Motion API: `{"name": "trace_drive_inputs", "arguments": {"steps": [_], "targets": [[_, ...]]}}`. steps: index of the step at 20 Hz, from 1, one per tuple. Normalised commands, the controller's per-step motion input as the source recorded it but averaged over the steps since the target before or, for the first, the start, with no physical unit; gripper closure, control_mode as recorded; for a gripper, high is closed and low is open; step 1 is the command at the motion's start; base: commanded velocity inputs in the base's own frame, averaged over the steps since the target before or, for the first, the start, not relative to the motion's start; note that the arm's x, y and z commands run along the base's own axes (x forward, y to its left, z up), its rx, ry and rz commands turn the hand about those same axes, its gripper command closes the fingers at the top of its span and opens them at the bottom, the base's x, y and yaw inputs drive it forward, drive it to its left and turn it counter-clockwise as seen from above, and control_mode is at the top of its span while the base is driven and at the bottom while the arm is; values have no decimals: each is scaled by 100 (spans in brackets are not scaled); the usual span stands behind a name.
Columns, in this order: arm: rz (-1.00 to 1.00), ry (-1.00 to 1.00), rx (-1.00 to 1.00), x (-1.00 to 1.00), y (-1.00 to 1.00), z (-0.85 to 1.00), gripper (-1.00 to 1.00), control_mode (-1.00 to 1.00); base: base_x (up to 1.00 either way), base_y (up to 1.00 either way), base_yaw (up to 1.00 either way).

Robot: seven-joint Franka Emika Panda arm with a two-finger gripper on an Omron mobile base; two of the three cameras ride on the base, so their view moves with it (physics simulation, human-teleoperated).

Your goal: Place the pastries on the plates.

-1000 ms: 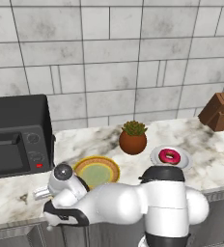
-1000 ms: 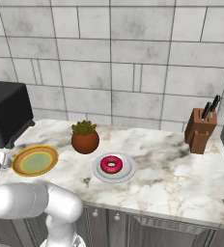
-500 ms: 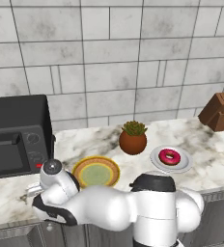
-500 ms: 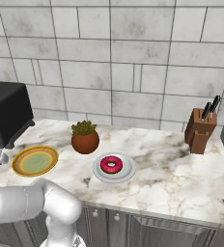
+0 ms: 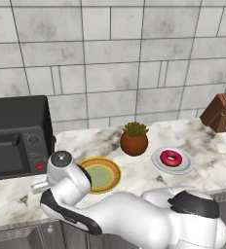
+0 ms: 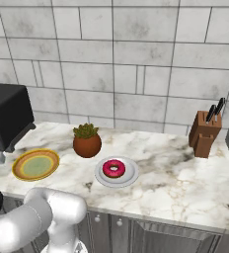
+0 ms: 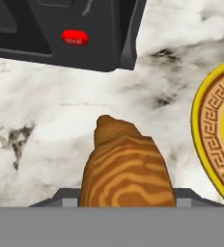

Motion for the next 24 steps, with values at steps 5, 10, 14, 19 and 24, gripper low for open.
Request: {"name": "trace_drive_inputs", "arguments": {"steps": [5,10,14,19,24], "targets": [[-5,0,0,-6,-65,38,100,-100,0,0,0],[-7,0,0,0,-66,1,100,-100,0,0,0],[-9,0,0,13,-71,0,100,-100,0,0,0],[-9,0,0,30,-55,0,100,-100,0,0,0],[-8,0,0,40,-29,0,100,-100,0,0,0]]}}
